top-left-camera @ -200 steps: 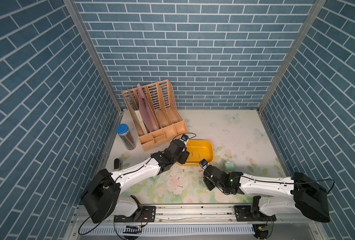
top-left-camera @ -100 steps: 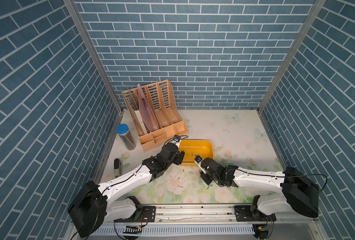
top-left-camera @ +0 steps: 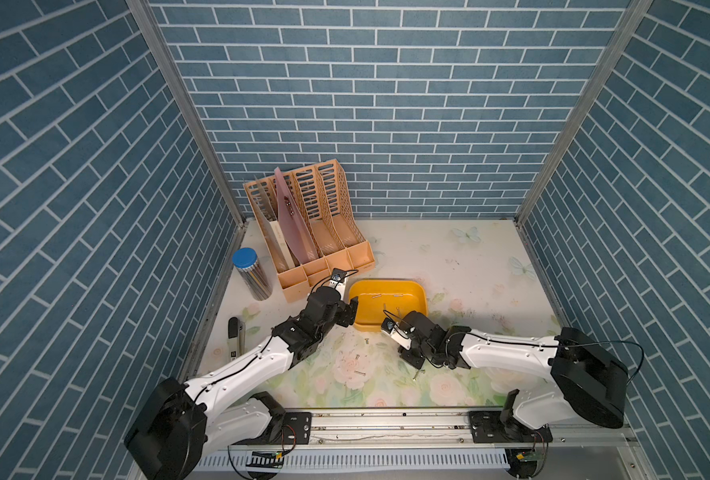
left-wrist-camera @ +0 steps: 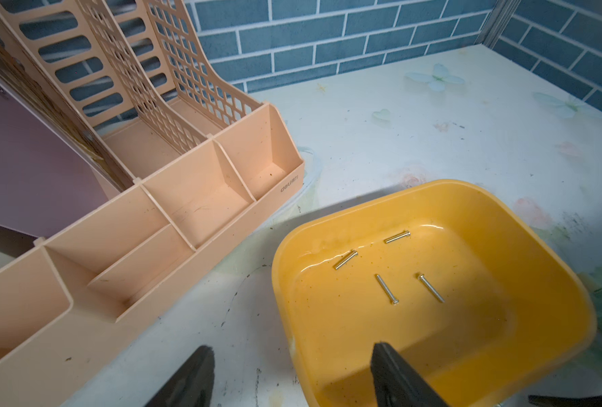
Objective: Put the screws on the desktop into the storage box
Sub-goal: Pick up the screw from the center of the board.
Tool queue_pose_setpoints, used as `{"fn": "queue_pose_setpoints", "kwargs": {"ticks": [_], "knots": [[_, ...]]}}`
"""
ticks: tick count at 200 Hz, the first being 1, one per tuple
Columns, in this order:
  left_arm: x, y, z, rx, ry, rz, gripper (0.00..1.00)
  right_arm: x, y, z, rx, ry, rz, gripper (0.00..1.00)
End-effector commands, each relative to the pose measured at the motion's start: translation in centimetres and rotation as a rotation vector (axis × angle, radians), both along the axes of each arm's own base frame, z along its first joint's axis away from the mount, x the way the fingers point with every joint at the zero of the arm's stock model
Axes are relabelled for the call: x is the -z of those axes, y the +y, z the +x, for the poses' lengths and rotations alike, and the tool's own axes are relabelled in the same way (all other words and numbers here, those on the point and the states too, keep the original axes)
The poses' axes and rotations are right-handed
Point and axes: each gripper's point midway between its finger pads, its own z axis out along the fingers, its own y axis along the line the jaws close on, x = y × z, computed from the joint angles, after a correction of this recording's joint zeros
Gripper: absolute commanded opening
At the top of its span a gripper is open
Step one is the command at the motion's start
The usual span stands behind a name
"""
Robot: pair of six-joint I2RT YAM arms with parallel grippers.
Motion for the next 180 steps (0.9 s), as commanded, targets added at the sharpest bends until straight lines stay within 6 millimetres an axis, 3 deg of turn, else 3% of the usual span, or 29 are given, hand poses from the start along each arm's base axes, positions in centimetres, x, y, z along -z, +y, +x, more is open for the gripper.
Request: {"fn": "queue_pose_setpoints", "kwargs": {"ticks": [1,121,151,180], "knots": [[-0.3,0.2,-0.2,0.002,-0.016,-0.025,0.75,0.7,-0.3,0.4,-0.056,-0.006,-0.058,0.34],[0.4,-0.4,-0.3,0.034,0.001,-0.017,0.76,1.7,-0.7,1.4,-0.085,-0.030,-0.147,0.33],[1.0,0.3,0.0,-0.009,0.011,0.016,0.76,2.2,-0.7,0.4,-0.109,0.045,-0.132,0.30],[0.8,-0.3,-0.2,0.026,0.010,-0.005,0.76,3.3,-0.9,-0.5,-0.115,0.139,-0.149,0.29]]}}
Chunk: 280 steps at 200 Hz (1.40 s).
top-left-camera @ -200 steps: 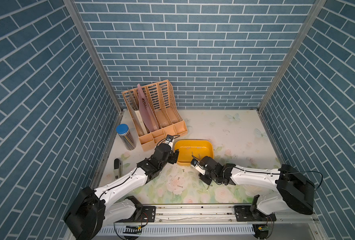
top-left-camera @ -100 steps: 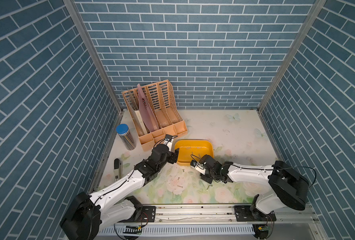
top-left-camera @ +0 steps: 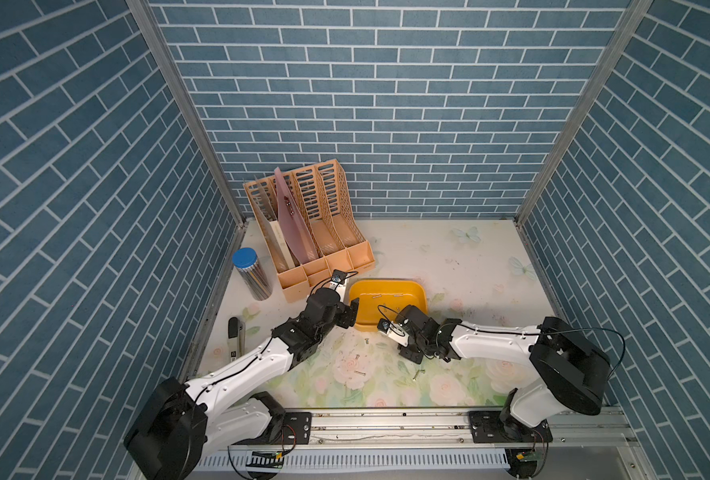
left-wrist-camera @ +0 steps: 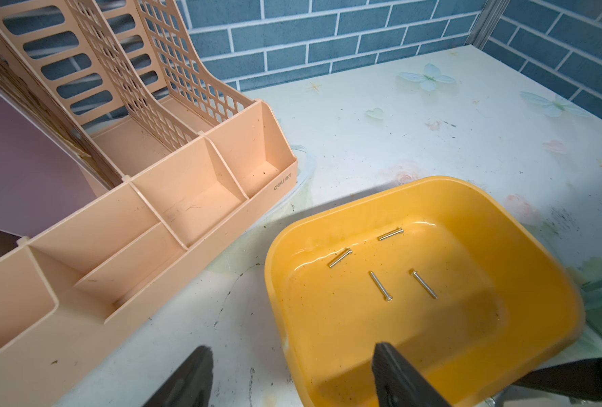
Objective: Put the screws on the desktop into the storage box
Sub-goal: Pick up the screw from the center of the board.
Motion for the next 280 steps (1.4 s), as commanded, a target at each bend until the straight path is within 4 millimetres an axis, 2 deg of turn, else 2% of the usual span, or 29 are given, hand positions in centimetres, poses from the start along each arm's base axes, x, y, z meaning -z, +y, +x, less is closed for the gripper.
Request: {"fn": "queue_pose_setpoints", "kwargs": {"ticks": [1,23,45,81,113,183,213,237,257,280], "knots": [[-0.2,0.0,0.1,0.005,-0.009,-0.005,0.77,2.1,-1.1,-1.8,-0.026,0.124,-0.077,0.29],[-0.5,0.2,-0.2,0.006,-0.017,-0.014,0.77,2.9,-1.7,-2.2,-0.010,0.174,-0.124,0.26],[-0.8,0.1,-0.5,0.018,-0.022,-0.028,0.78,2.6,-2.2,-2.4,0.019,0.194,-0.151,0.23],[-1.2,-0.1,-0.6,0.030,-0.028,-0.040,0.78,1.4,-2.3,-1.6,0.060,0.172,-0.170,0.24],[-0.8,-0.2,-0.6,0.035,-0.019,-0.035,0.78,2.4,-3.4,-1.9,0.039,0.189,-0.243,0.27],[-0.8,-0.3,-0.5,0.038,-0.020,-0.030,0.78,2.9,-4.0,-2.1,0.024,0.216,-0.304,0.28],[-0.7,-0.2,-0.6,0.036,-0.018,-0.030,0.79,3.3,-4.5,-2.5,0.025,0.238,-0.329,0.22],[-0.7,-0.3,-0.6,0.037,-0.016,-0.029,0.79,3.7,-4.6,-2.8,0.024,0.258,-0.335,0.12],[-0.7,-0.3,-0.6,0.038,-0.015,-0.029,0.79,3.8,-4.6,-2.4,0.040,0.246,-0.344,0.10],[-0.7,-0.4,-0.6,0.046,-0.014,-0.034,0.79,3.0,-3.7,-1.4,0.056,0.205,-0.308,0.00]]}}
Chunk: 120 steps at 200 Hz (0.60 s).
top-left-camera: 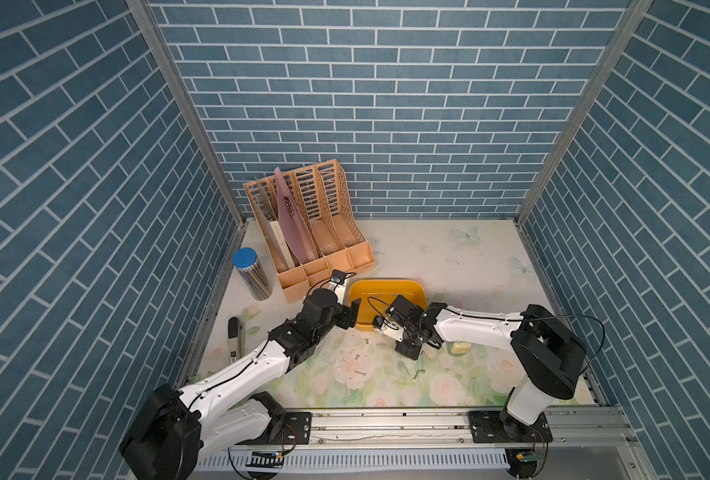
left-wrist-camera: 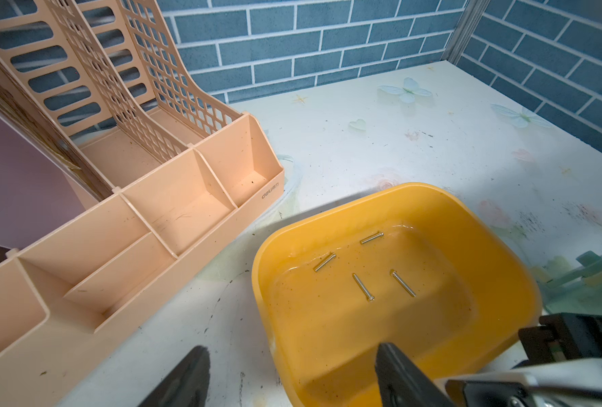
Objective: Put the screws on the desktop into the storage box
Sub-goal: Pick up the screw from the center of the board.
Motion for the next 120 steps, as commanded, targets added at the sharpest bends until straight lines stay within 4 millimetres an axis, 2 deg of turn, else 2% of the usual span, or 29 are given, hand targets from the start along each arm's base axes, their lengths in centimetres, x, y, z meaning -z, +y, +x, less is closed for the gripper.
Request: {"fn": "queue_pose_setpoints", "kwargs": {"ticks": [1,23,50,69,101,120], "knots": [[0.4,0.0,-0.1,0.012,0.006,0.002,0.79,2.5,-3.3,-0.9,0.023,0.042,-0.151,0.00],[0.4,-0.1,-0.2,0.016,0.007,-0.003,0.79,0.2,-1.5,0.4,0.030,-0.026,-0.054,0.00],[0.0,-0.4,-0.4,0.036,0.002,-0.021,0.79,-4.0,1.0,1.4,0.025,-0.089,0.105,0.00],[-0.3,-0.8,-0.7,0.063,-0.003,-0.040,0.79,-6.0,1.7,2.4,0.040,-0.128,0.153,0.00],[-1.2,-1.6,-1.5,0.119,-0.019,-0.088,0.79,-7.1,1.4,5.8,0.136,-0.163,0.190,0.00],[-1.8,-2.2,-2.2,0.168,-0.028,-0.126,0.79,-7.4,2.2,7.1,0.144,-0.159,0.236,0.00]]}}
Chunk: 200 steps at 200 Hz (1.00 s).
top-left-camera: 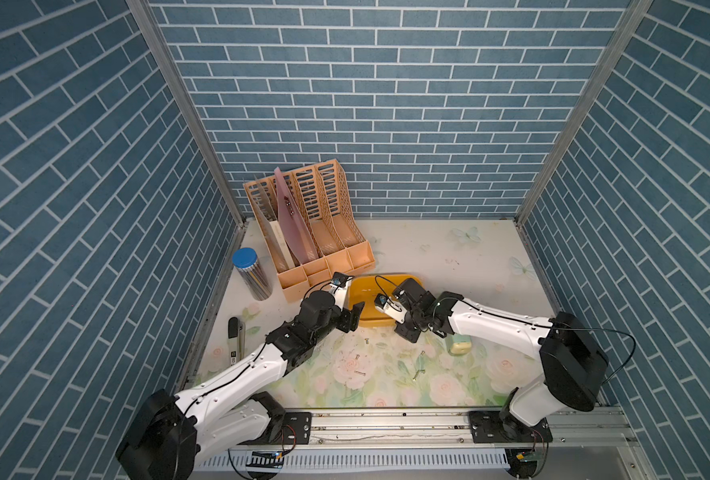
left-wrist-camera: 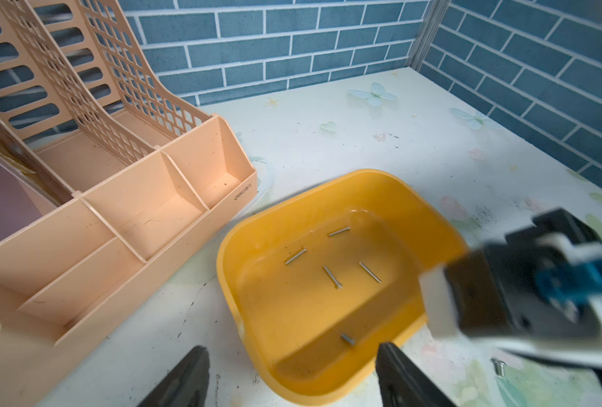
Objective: Put the screws on the desktop into the storage box
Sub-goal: Pick up the screw from the center of the board, then place the screw in the storage box.
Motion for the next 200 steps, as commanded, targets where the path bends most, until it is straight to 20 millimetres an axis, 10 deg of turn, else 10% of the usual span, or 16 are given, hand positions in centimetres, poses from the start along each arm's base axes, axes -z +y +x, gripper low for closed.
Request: {"fn": "queue_pose_setpoints", "kwargs": {"ticks": [1,81,179,200], "knots": [[-1.2,-1.0,-0.8,0.072,-0.027,-0.064,0.79,-0.7,0.8,2.2,0.047,-0.012,0.063,0.00],[0.5,-2.4,-0.6,0.103,0.006,-0.066,0.79,-5.4,2.0,3.9,0.044,-0.045,0.273,0.00],[5.1,-7.0,-3.7,0.235,0.069,-0.001,0.78,1.3,1.1,8.0,0.117,0.032,0.108,0.00],[6.6,-9.4,-5.6,0.297,0.086,0.045,0.78,1.7,0.4,8.0,0.143,0.028,0.080,0.15]]}}
